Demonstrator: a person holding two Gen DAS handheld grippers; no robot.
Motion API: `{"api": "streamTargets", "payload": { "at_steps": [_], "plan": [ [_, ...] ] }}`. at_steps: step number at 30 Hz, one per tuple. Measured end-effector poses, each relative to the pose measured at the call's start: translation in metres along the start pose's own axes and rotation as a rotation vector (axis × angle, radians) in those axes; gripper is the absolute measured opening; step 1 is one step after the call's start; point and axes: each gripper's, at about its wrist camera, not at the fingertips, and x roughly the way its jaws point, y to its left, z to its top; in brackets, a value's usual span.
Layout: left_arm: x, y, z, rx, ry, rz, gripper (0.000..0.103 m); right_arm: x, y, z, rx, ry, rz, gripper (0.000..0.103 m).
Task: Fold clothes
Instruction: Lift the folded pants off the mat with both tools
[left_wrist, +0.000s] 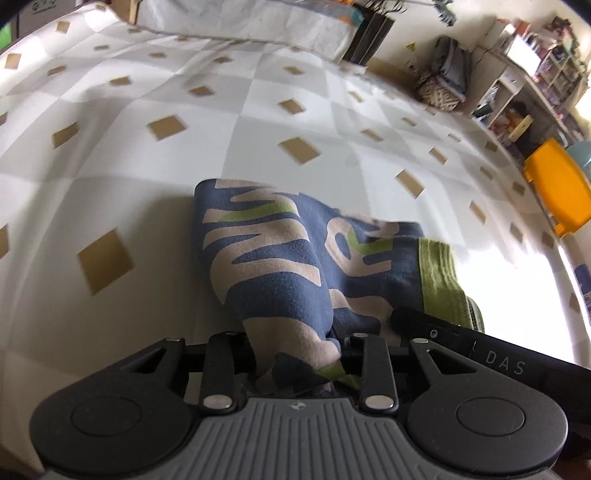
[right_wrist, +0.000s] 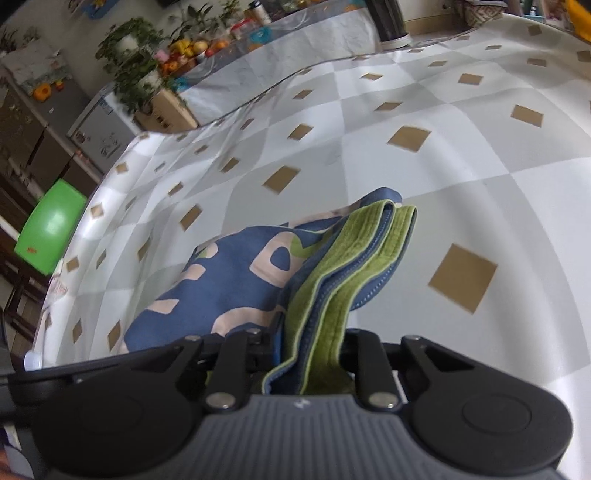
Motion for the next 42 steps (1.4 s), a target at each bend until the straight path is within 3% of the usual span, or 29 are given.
{"api": "streamTargets", "payload": {
  "at_steps": [4, 6, 12, 21, 29, 33, 38, 40, 42],
  "plan": [
    [-0.001, 0.011, -0.014, -0.042, 0.045, 0.021, 0.029, 0.005, 0.001, -0.015, 0.025, 0.057, -0.009, 0.018],
    [-0.001, 0.015, -0.016, -0.053, 0.049, 0.013, 0.03, 0.007, -0.004, -0.02, 0.052, 0.067, -0.005, 0.024],
    [0.004, 0.031, -0.018, -0.14, 0.062, -0.017, 0.038, 0.005, -0.025, -0.021, 0.148, 0.025, -0.011, 0.045],
    [0.013, 0.045, -0.017, -0.23, 0.062, -0.046, 0.046, 0.013, -0.055, -0.016, 0.281, -0.034, 0.031, 0.053],
    [0.015, 0.048, -0.015, -0.259, 0.053, -0.066, 0.052, 0.027, -0.059, -0.008, 0.307, -0.062, 0.092, 0.053],
    [0.016, 0.044, -0.015, -0.247, 0.049, -0.069, 0.06, 0.037, -0.053, -0.004, 0.284, -0.055, 0.119, 0.052],
    [0.017, 0.032, -0.013, -0.179, 0.04, -0.029, 0.059, 0.046, -0.035, -0.005, 0.217, -0.004, 0.12, 0.03],
    [0.017, 0.026, -0.012, -0.127, 0.032, 0.017, 0.042, 0.047, -0.027, -0.003, 0.181, 0.004, 0.091, 0.026],
    [0.017, 0.024, -0.012, -0.114, 0.027, 0.031, 0.036, 0.045, -0.019, -0.003, 0.144, 0.004, 0.064, 0.024]
  ]
}}
